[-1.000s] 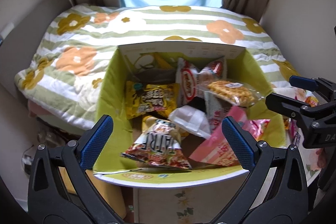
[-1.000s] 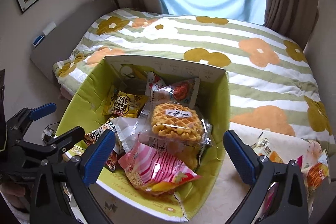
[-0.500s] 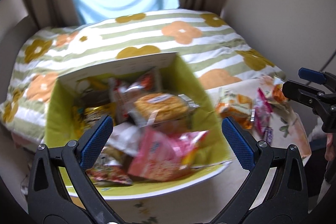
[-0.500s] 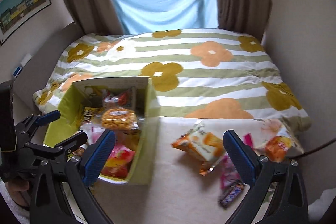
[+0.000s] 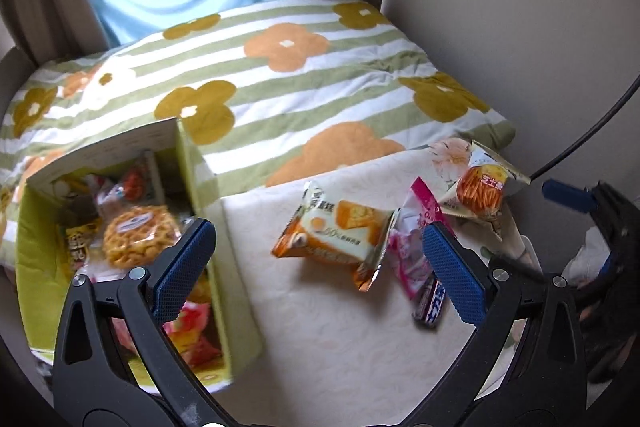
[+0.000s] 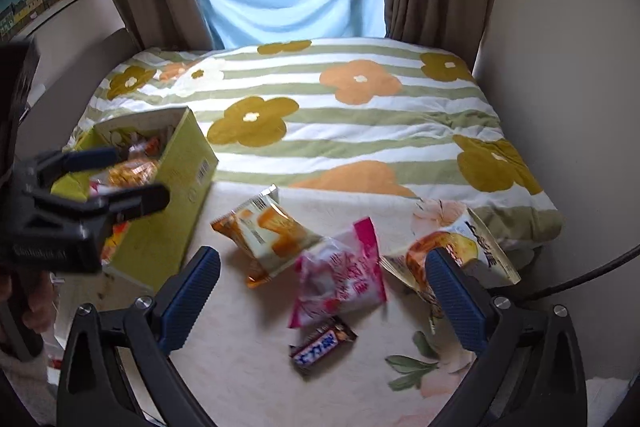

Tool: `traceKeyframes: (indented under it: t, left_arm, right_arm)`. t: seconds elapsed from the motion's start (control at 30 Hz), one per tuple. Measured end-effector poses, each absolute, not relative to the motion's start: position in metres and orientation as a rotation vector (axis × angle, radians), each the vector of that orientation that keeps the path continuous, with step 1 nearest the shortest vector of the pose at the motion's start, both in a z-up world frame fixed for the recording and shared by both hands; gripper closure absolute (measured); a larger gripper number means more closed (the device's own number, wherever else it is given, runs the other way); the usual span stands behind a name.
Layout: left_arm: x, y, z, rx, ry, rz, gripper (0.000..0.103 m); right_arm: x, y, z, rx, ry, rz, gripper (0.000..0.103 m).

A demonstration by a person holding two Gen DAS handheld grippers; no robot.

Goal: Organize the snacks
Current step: 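Move both tools back toward the remaining snacks on the bed, then grasp the chiffon cake packet with the left tool while the right tool grasps the pink marshmallow bag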

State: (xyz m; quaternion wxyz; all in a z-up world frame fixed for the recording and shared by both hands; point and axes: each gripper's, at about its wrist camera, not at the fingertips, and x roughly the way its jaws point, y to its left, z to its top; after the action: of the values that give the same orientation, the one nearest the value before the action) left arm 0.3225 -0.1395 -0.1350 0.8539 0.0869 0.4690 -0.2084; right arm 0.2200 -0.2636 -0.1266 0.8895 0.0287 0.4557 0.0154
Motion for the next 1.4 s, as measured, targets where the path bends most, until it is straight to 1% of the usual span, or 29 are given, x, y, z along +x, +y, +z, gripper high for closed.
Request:
traceKeyframes:
  t: [0.1, 0.3, 0.4, 0.63, 1.0, 1.4]
  left_arm:
    - [0.330, -0.162, -0.146, 0.208, 1.025, -0.438, 0.000]
    - [0.350, -0.197, -0.194, 0.297, 1.151, -0.413, 0.000]
    - [0.359, -0.205, -0.217, 0.344, 1.198, -0.414, 0.000]
    - [0.377, -0.220, -0.266, 0.467, 1.313, -0.423, 0.000]
    - [0.401, -0.220, -0.292, 0.449, 1.444, -0.497, 0.000]
    - [0.405, -0.210, -0.293, 0.462, 1.470, -0.510, 0.000]
  right_arm:
    - [0.215, -0.278, -0.154, 0.054, 0.967, 0.067, 0.001]
    - [0.212, -0.283, -0.185, 0.083, 0.987, 0.068, 0.001]
    - [0.211, -0.282, -0.209, 0.092, 1.000, 0.076, 0.001]
    - [0.217, -0.278, -0.239, 0.113, 1.018, 0.040, 0.001]
    - [0.234, -0.260, -0.267, 0.075, 1.030, -0.012, 0.001]
    - [0.245, -0.257, -0.275, 0.025, 1.035, -0.056, 0.001]
